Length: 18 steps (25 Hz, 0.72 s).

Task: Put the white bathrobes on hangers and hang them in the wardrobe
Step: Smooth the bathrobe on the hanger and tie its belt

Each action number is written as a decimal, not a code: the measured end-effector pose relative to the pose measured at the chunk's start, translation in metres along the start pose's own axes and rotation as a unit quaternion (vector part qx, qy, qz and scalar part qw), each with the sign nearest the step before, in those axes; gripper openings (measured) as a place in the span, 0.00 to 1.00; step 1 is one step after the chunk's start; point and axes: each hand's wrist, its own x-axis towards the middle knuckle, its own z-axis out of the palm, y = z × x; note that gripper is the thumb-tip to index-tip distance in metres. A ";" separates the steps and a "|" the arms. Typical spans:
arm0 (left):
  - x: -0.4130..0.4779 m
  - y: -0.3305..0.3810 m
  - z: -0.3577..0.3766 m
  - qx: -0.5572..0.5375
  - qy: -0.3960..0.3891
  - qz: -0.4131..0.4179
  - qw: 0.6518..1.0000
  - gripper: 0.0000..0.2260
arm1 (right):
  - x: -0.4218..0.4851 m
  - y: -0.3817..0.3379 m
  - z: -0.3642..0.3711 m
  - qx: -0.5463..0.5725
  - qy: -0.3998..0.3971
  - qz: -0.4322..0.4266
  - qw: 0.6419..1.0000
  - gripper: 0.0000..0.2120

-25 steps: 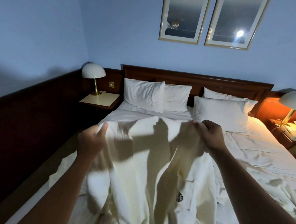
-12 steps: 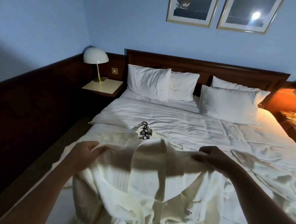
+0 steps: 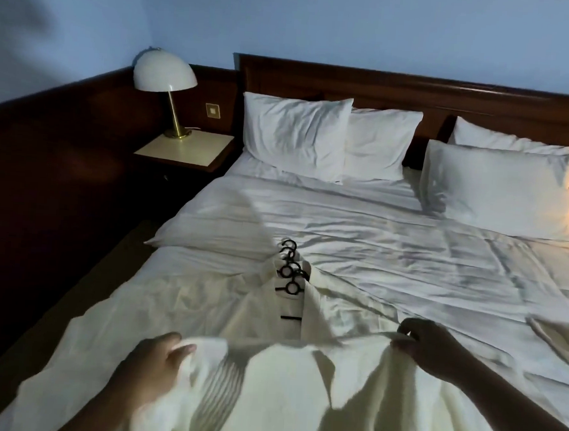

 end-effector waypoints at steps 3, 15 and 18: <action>0.110 0.021 0.014 -0.011 0.085 0.003 0.996 0.20 | 0.106 -0.014 0.038 0.020 0.164 0.017 0.986 0.05; 0.231 -0.042 0.223 0.034 0.104 -0.054 0.993 0.28 | 0.253 0.089 0.246 -0.244 0.199 0.111 0.943 0.13; 0.239 -0.044 0.221 0.034 0.100 -0.051 0.993 0.31 | 0.258 0.078 0.231 -0.158 0.213 0.147 0.953 0.14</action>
